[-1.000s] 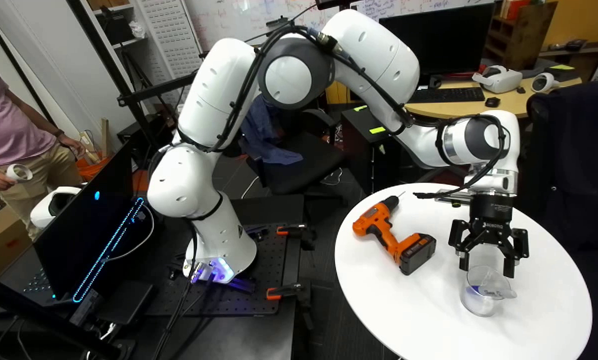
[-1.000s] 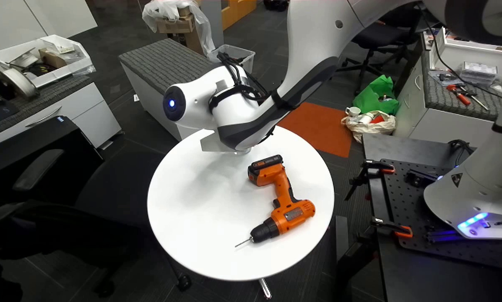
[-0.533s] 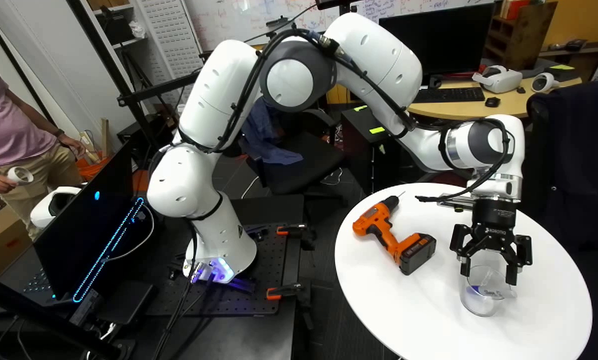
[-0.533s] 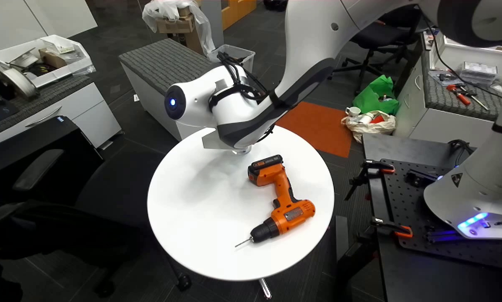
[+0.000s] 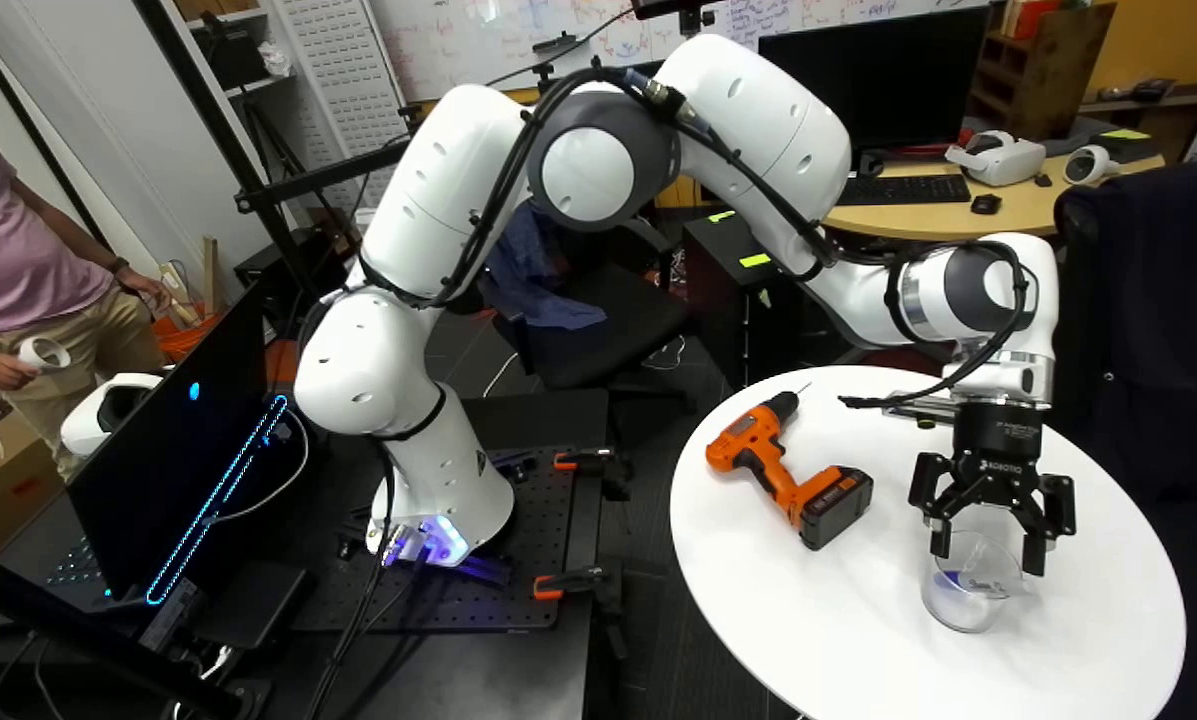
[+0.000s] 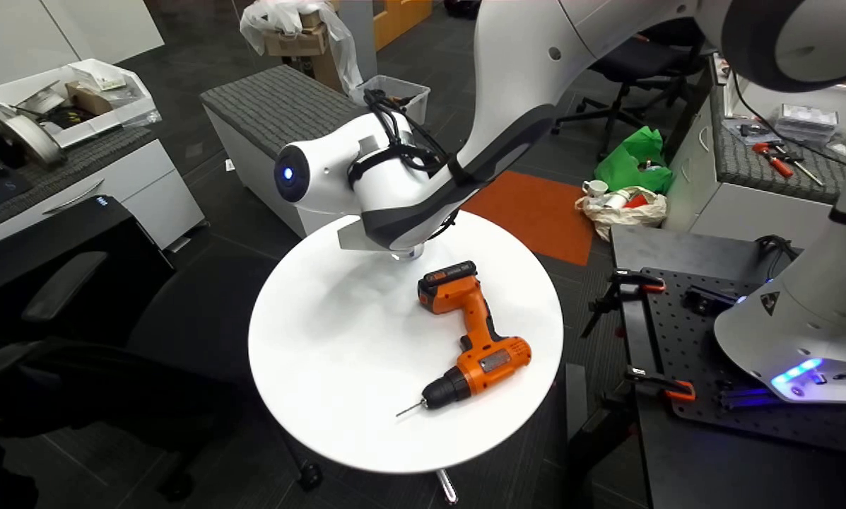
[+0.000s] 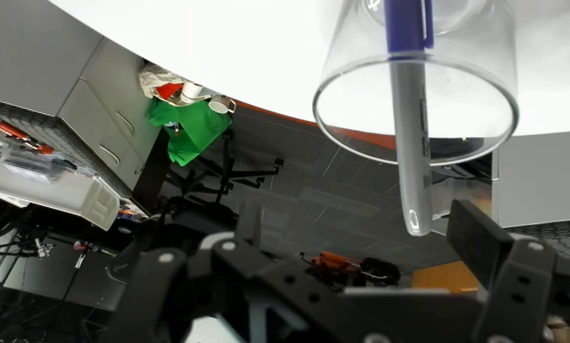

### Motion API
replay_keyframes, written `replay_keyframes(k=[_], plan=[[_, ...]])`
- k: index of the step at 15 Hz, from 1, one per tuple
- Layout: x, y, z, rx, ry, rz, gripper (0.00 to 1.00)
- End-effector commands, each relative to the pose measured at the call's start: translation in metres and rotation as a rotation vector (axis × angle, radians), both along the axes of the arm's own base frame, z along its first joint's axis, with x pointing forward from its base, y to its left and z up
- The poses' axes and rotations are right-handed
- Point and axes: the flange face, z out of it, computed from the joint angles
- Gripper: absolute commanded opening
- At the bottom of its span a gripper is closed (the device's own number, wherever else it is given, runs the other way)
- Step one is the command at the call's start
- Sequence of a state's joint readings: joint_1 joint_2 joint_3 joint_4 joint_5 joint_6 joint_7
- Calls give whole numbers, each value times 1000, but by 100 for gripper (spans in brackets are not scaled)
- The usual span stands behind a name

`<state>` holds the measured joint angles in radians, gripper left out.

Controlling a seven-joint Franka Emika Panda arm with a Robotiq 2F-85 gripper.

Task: Put the pen inside the glass cup, remove the pen from the glass cup

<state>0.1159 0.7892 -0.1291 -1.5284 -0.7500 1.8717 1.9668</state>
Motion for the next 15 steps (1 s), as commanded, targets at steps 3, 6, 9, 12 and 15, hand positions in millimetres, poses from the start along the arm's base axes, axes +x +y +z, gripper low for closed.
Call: replay_keyframes(k=[3, 6, 9, 12, 15], plan=[[9, -3, 0, -3, 16, -9, 100], [11, -4, -1, -3, 15, -9, 91], [13, -4, -2, -4, 14, -8, 77], [14, -5, -3, -4, 14, -9, 69], [16, -5, -4, -6, 14, -8, 57]])
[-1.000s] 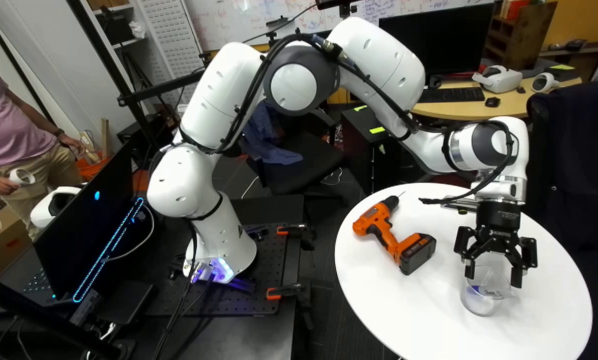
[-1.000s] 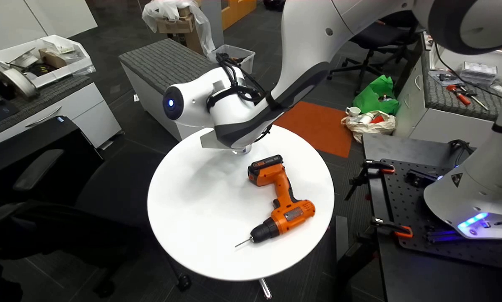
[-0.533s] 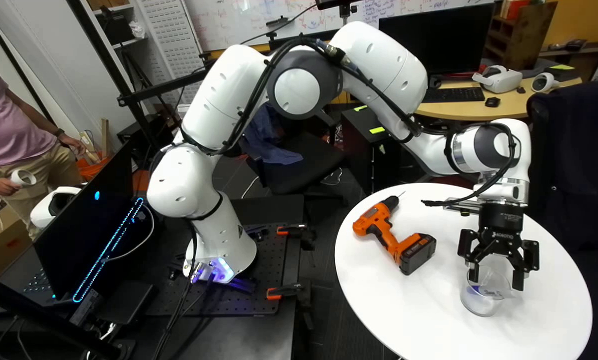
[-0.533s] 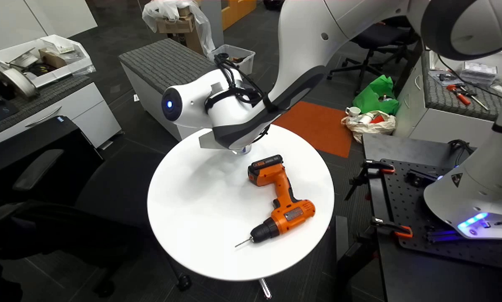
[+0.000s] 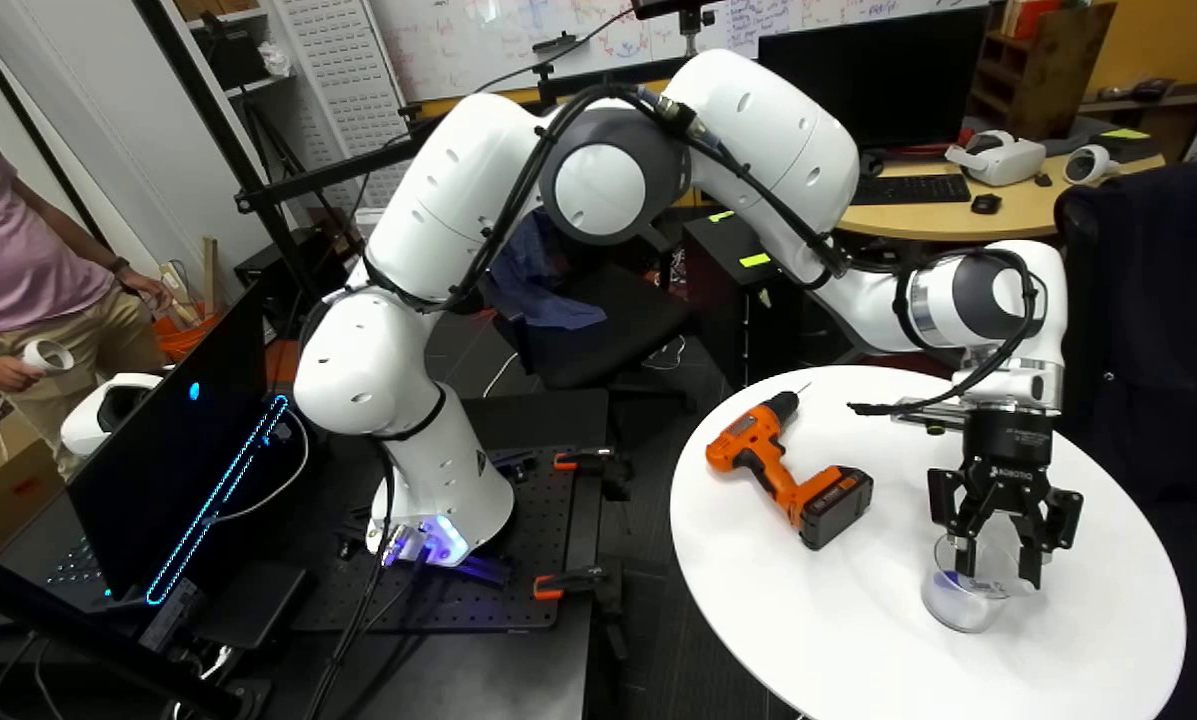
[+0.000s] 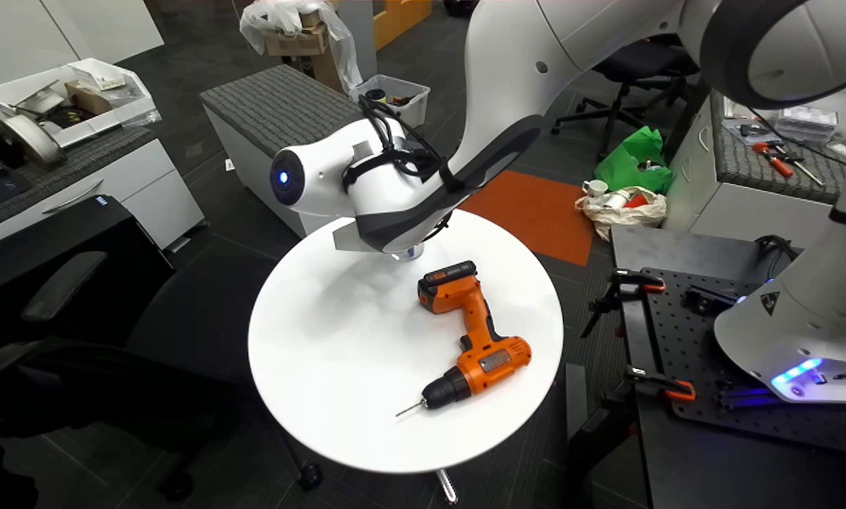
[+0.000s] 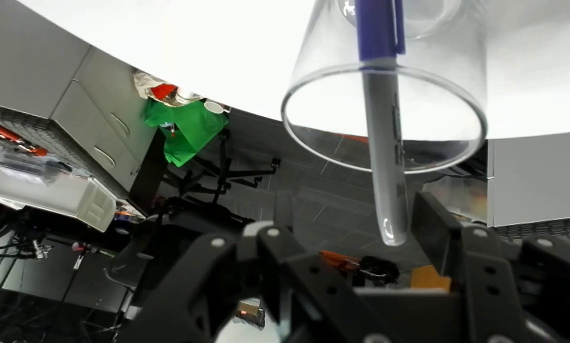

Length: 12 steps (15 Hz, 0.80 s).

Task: Put the pen inside the glass cup, remove the pen from the glass cup

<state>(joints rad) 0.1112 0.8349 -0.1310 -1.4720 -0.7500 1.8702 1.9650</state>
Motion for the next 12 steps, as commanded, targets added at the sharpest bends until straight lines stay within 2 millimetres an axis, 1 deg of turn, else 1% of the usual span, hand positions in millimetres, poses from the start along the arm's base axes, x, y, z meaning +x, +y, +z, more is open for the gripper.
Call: replay_keyframes(k=[1, 2, 3, 4, 6, 7, 12], plan=[[6, -2, 5, -1, 22, -8, 45], [6, -2, 5, -2, 22, -8, 45], [7, -2, 5, -2, 22, -8, 35], [7, -2, 6, -3, 21, -8, 23], [7, -2, 7, -5, 21, -8, 6], [7, -2, 7, -6, 20, -8, 1], [9, -1, 10, -9, 17, -8, 0]])
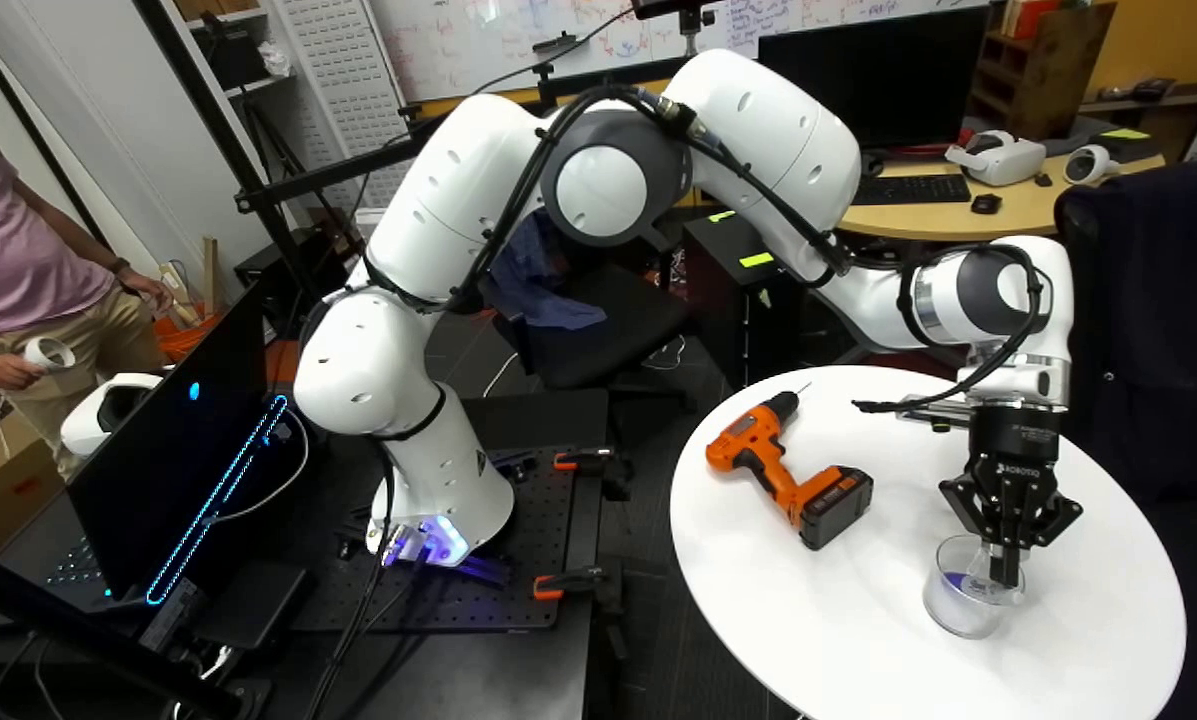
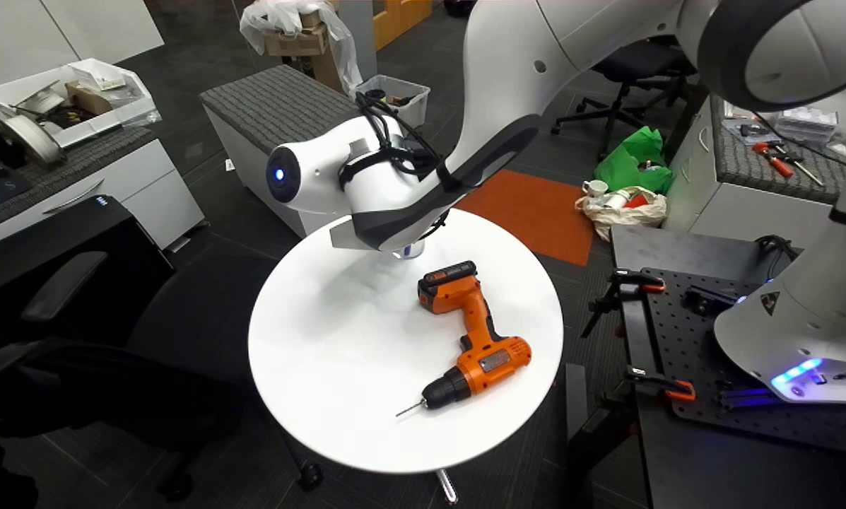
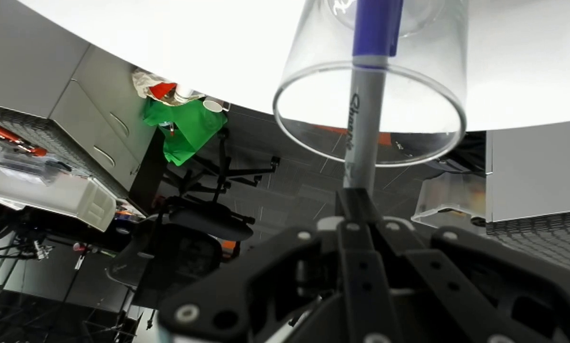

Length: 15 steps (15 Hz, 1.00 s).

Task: Put the pen inside the glass cup, remove the pen from the glass cup

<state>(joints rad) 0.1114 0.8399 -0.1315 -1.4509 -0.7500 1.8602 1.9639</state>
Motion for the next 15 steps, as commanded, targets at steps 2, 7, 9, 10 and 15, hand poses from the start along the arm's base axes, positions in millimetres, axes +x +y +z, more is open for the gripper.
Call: replay_keyframes(k=[2, 7, 9, 10, 15], plan=[[4, -1, 5, -3, 26, -4, 4], [5, -1, 5, -3, 28, -4, 46], [5, -1, 4, -2, 28, -3, 60], [5, -1, 4, -3, 28, -3, 69], [6, -5, 2, -3, 36, -4, 100]])
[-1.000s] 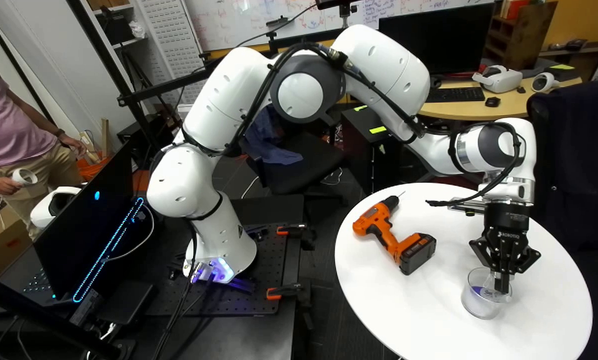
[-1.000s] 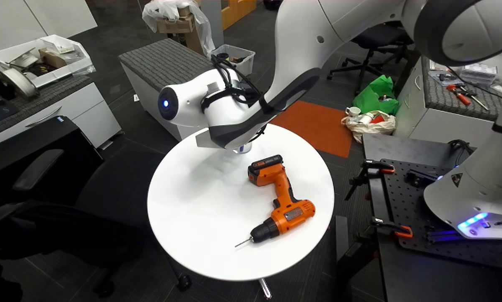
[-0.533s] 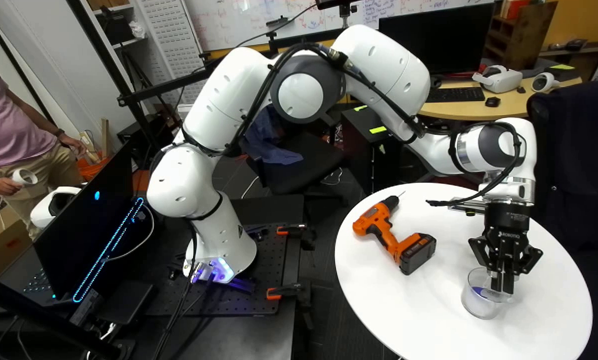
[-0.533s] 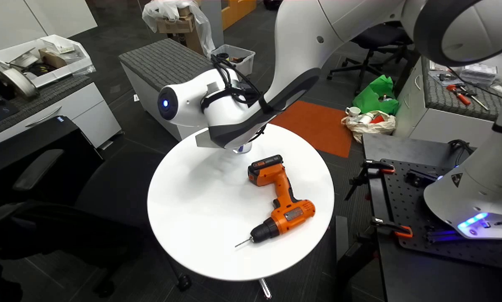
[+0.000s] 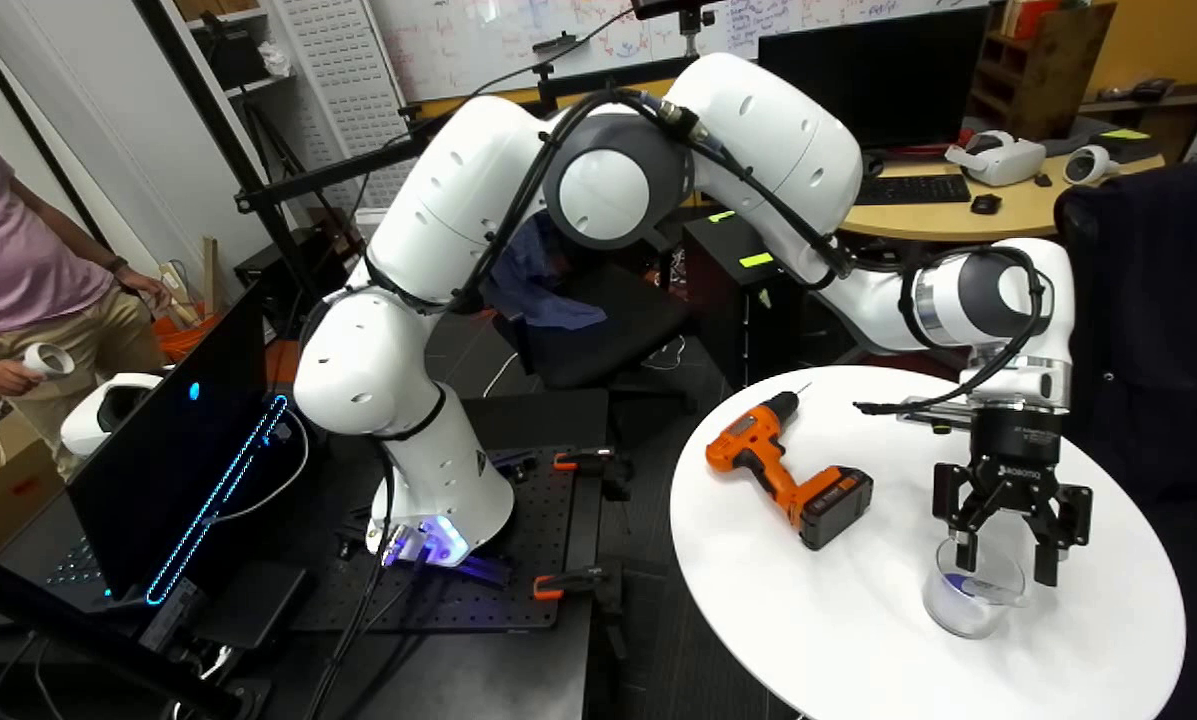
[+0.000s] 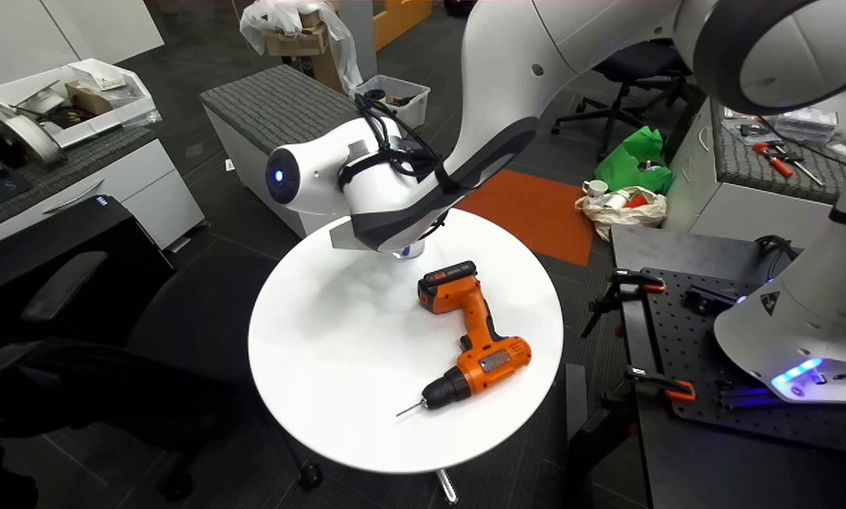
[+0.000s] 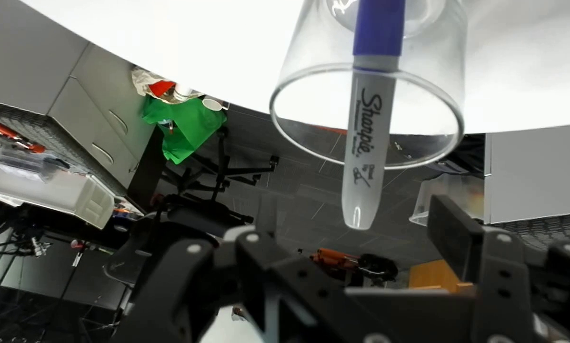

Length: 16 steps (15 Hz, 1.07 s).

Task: Put the pen inside the glass cup, remove the pen from the glass cup

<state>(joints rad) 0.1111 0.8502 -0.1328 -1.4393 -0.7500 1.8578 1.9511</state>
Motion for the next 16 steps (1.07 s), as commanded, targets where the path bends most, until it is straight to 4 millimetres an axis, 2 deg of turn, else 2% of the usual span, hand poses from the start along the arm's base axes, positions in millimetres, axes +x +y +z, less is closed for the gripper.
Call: replay_keyframes(k=[1, 6, 7, 8, 10, 16], plan=[[5, -6, 4, -3, 27, -12, 100], [5, -15, 1, -4, 31, -22, 98], [5, -16, 0, -4, 31, -24, 93], [5, -17, 0, -4, 32, -24, 71], [4, -17, -1, -3, 33, -25, 68], [4, -17, -5, -4, 40, -24, 21]])
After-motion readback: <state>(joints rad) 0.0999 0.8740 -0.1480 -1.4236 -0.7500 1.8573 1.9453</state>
